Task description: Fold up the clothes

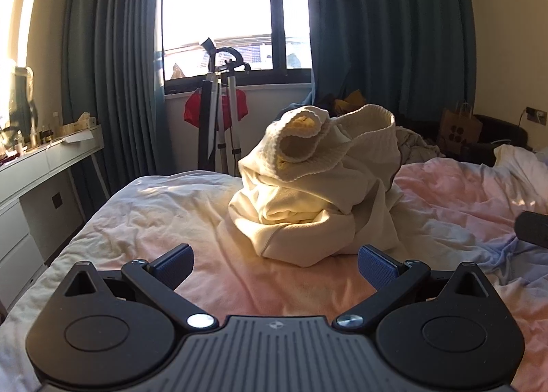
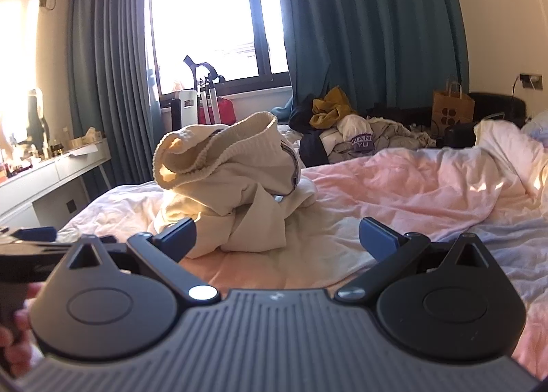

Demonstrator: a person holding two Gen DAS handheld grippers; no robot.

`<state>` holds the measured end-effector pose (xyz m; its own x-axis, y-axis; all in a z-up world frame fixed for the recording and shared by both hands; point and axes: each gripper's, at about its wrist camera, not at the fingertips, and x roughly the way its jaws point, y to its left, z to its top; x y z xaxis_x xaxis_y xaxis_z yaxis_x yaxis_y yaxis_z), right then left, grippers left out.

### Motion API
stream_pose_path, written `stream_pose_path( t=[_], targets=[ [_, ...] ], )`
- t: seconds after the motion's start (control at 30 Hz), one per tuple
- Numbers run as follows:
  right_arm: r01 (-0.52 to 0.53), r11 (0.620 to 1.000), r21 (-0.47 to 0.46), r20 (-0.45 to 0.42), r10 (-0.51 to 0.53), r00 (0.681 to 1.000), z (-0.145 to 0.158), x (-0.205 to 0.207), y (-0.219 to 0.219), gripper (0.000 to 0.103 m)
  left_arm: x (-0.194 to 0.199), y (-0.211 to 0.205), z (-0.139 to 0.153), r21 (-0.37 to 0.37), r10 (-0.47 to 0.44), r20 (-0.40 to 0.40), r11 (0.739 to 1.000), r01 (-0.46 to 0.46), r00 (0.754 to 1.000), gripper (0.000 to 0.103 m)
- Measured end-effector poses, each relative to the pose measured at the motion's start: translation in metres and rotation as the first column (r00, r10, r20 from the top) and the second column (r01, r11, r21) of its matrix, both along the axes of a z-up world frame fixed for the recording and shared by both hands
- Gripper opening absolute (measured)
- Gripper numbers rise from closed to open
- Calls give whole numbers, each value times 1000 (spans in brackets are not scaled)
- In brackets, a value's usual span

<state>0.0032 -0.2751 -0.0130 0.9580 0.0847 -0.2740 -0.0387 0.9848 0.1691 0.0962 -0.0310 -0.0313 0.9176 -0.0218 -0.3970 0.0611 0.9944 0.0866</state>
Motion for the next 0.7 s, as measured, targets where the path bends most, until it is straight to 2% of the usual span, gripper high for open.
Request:
stream_pose_path(
  t=[0.2, 0.3, 0.5, 0.67, 0.7],
  targets=[
    [47, 998, 45, -73, -44, 996, -11, 15, -23, 103, 53, -16, -1, 11, 4, -12, 1000, -3, 1000, 103],
    [49, 993, 106, -115, -37, 993, -18, 23, -34, 103, 80, -24, 2, 5, 14, 9, 1000, -14, 1000, 102],
    [31, 976, 214, -182, 9, 983, -32, 39, -42, 103, 131, -34, 6, 55, 42, 109, 997, -48, 993, 101],
    [18, 959, 282, -219, 46, 975, -42, 49, -43, 103, 180, -19, -1, 81, 120, 73, 989, -126, 990, 96],
    [15, 956, 294, -225, 53, 973, -44, 51, -43, 103, 186, -15, -3, 79, 126, 66, 988, -131, 990, 90]
  ],
)
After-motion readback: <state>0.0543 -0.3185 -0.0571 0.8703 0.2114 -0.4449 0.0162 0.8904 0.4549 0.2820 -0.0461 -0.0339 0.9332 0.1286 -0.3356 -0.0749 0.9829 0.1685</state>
